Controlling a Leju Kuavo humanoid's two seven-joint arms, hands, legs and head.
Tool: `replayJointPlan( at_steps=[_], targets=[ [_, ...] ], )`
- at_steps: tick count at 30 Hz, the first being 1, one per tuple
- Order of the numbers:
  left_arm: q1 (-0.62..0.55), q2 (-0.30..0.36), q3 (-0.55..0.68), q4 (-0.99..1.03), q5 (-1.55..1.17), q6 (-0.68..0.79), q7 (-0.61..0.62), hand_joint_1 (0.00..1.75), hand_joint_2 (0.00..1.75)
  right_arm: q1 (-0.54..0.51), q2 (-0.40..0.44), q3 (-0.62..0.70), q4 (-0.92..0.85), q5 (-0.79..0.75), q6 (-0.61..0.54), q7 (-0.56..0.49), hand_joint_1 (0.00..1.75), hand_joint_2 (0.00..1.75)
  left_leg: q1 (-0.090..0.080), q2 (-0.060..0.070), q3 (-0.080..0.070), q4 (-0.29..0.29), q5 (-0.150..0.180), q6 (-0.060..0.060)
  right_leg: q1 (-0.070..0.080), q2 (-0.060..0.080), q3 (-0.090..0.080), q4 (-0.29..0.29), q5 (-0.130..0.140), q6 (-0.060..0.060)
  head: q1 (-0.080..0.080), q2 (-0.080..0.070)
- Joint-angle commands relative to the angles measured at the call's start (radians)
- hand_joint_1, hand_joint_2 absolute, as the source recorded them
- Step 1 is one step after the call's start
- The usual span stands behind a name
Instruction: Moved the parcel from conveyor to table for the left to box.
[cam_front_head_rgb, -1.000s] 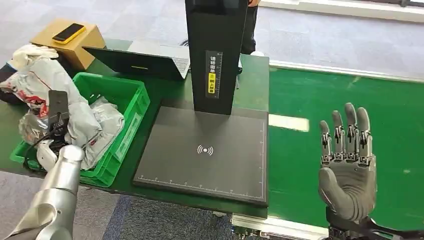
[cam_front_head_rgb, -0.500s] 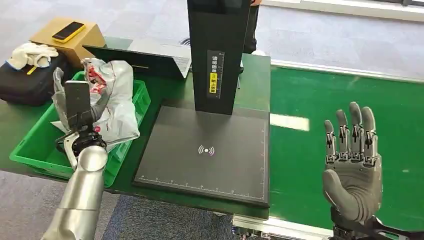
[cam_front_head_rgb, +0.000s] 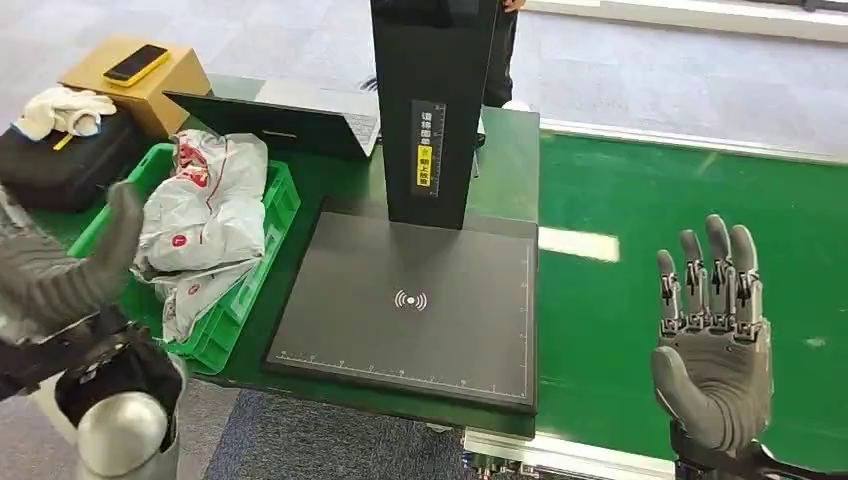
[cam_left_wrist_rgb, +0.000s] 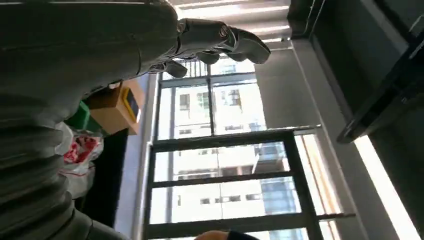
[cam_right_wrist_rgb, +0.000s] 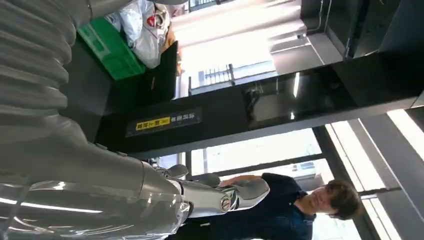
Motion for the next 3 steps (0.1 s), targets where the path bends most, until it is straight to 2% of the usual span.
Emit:
replayJointPlan(
  at_steps=[1, 3],
  targets=[
    [0.028, 0.047, -0.037, -0.097, 0.012, 0.002, -0.007, 0.0, 1.75, 0.005, 0.017, -0.015, 0.004, 0.001, 0.003, -0.002, 0.0, 1.75, 0.0, 0.001, 0.0, -0.001, 0.0, -0.002, 0.0, 0.0, 0.0, -0.001, 0.0, 0.0, 0.0, 0.0],
    [0.028, 0.047, -0.037, -0.097, 0.012, 0.002, -0.007, 0.0, 1.75, 0.005, 0.017, -0.015, 0.004, 0.001, 0.003, -0.002, 0.0, 1.75, 0.0, 0.001, 0.001, -0.001, 0.0, -0.002, 0.0, 0.0, 0.001, -0.001, 0.0, 0.0, 0.0, 0.0]
  ],
)
